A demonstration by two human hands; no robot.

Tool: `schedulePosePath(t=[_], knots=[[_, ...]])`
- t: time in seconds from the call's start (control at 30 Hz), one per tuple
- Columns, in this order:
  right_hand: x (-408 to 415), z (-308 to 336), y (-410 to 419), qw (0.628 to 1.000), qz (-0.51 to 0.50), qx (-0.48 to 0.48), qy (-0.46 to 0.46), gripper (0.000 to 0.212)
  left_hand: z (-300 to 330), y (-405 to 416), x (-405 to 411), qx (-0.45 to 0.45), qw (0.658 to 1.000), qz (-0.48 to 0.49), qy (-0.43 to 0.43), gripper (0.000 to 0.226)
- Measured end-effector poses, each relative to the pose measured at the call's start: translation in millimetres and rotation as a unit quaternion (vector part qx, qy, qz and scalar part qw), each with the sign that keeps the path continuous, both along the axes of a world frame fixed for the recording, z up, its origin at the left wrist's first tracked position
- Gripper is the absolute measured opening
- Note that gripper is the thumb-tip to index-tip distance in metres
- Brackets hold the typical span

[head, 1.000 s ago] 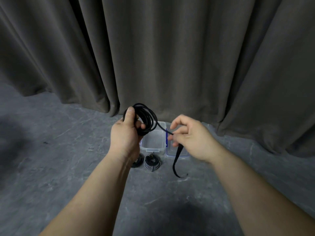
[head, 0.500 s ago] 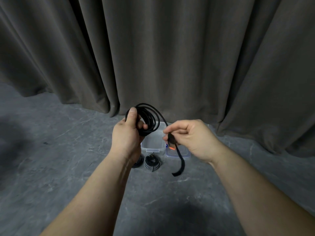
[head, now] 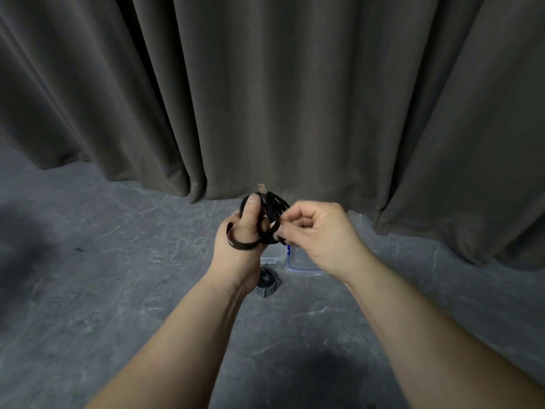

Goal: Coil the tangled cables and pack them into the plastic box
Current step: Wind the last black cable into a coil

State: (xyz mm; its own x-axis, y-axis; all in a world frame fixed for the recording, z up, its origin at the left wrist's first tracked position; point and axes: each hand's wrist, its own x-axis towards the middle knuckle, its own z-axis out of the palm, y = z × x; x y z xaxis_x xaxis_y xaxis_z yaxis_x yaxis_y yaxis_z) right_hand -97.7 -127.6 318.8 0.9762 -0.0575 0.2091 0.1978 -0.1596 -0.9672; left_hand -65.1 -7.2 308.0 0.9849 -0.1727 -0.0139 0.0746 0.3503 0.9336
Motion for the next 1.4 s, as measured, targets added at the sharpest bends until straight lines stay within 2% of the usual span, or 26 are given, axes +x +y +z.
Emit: schedulePosePath(t=[0.2, 0.37, 0.5, 0.57, 0.63, 0.67, 0.73, 0.8, 0.87, 0.9, 0.97, 1.0, 1.13, 1.2, 1.27, 1.4], knots=[[3, -5, 4, 0.999, -0.037, -0.015, -0.02, 0.027, -1, -4, -6, -0.012, 1.0, -0.008, -0.011, 0.058], [5, -10, 2, 0.996, -0.09, -0.001, 0.002, 0.027, -5, -3, -2, -0.006, 0.999, -0.03, 0.011, 0.018], [7, -14, -1, 0.994, -0.094, -0.05, -0.01, 0.034, -7, -3, -3, 0.076, 0.995, -0.062, -0.029, 0.034], [5, -13, -2, 0.99, -0.079, -0.117, -0.027, 0.027, -7, -1, -2, 0.096, 0.994, -0.054, -0.02, 0.036], [4, -10, -4, 0.989, -0.047, -0.137, -0.027, 0.015, -5, 1, -1, 0.101, 0.993, -0.055, -0.013, 0.034], [2, -10, -4, 0.99, -0.032, -0.137, -0.017, 0.016, -4, 3, -1, 0.101, 0.993, -0.056, -0.012, 0.033], [-1, -10, -6, 0.995, -0.02, -0.093, 0.008, 0.021, -1, 6, 0, 0.089, 0.994, -0.062, -0.016, 0.027], [-2, -7, -7, 0.998, -0.042, 0.01, 0.034, 0.029, 2, 8, 0, 0.044, 0.996, -0.077, 0.0, 0.021], [0, -3, -8, 0.99, -0.093, 0.102, 0.022, 0.025, 6, 9, 0, -0.011, 0.994, -0.101, 0.03, 0.019], [3, -3, -8, 0.986, -0.128, 0.109, 0.002, 0.02, 8, 9, 0, -0.028, 0.992, -0.12, 0.039, 0.017], [6, -4, -7, 0.983, -0.173, 0.044, -0.039, 0.013, 11, 9, -4, -0.045, 0.983, -0.17, 0.046, 0.014], [6, -6, -6, 0.985, -0.167, 0.007, -0.045, 0.02, 11, 9, -6, -0.051, 0.978, -0.198, 0.049, 0.014], [2, -10, 4, 0.994, -0.102, 0.0, -0.026, 0.033, 12, 11, -8, -0.064, 0.954, -0.286, 0.059, 0.018], [-1, -10, 4, 0.991, -0.108, -0.066, -0.048, 0.031, 13, 12, -8, -0.072, 0.946, -0.307, 0.074, 0.022], [-4, -10, 2, 0.99, -0.1, -0.083, -0.063, 0.026, 13, 14, -7, -0.078, 0.939, -0.323, 0.089, 0.024], [-11, -7, -2, 0.981, -0.068, -0.153, -0.095, 0.046, 13, 17, -6, -0.088, 0.929, -0.342, 0.107, 0.028]])
